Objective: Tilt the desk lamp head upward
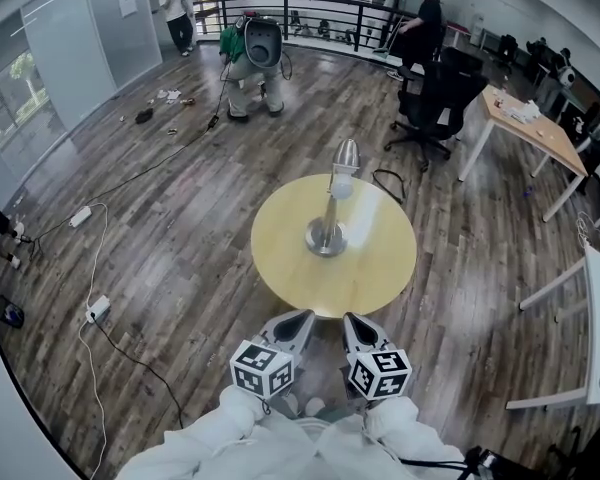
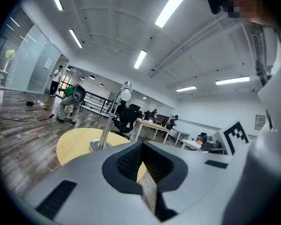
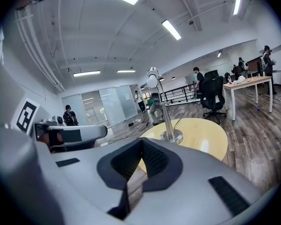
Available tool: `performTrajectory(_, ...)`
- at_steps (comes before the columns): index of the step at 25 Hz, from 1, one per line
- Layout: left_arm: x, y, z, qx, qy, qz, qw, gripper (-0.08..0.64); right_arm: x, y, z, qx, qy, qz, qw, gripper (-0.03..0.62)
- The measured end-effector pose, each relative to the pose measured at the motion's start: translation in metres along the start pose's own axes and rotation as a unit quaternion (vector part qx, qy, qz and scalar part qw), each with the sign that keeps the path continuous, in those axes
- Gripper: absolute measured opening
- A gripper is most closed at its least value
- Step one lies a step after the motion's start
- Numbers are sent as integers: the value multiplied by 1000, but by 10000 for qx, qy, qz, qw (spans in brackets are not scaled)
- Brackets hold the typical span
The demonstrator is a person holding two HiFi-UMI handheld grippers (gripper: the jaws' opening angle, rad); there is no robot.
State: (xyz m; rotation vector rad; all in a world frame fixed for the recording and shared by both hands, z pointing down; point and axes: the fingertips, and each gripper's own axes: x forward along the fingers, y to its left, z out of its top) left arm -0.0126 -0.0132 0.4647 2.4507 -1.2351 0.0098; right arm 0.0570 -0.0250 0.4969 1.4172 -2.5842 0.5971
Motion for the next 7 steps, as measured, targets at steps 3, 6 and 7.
performTrajectory(3,-1,-2,-4,-19,32,6,10000,2,-3,-1,-2,14,19,-17,10000,14)
performTrajectory(6,-1,-3,-7,-39,69,4,10000,2,-5,-3,-4,35,38,-33,10000,13)
performTrajectory(7,-1,-3,-9,-47,82,3,10000,2,-6,-3,-4,42,47,-38,10000,14)
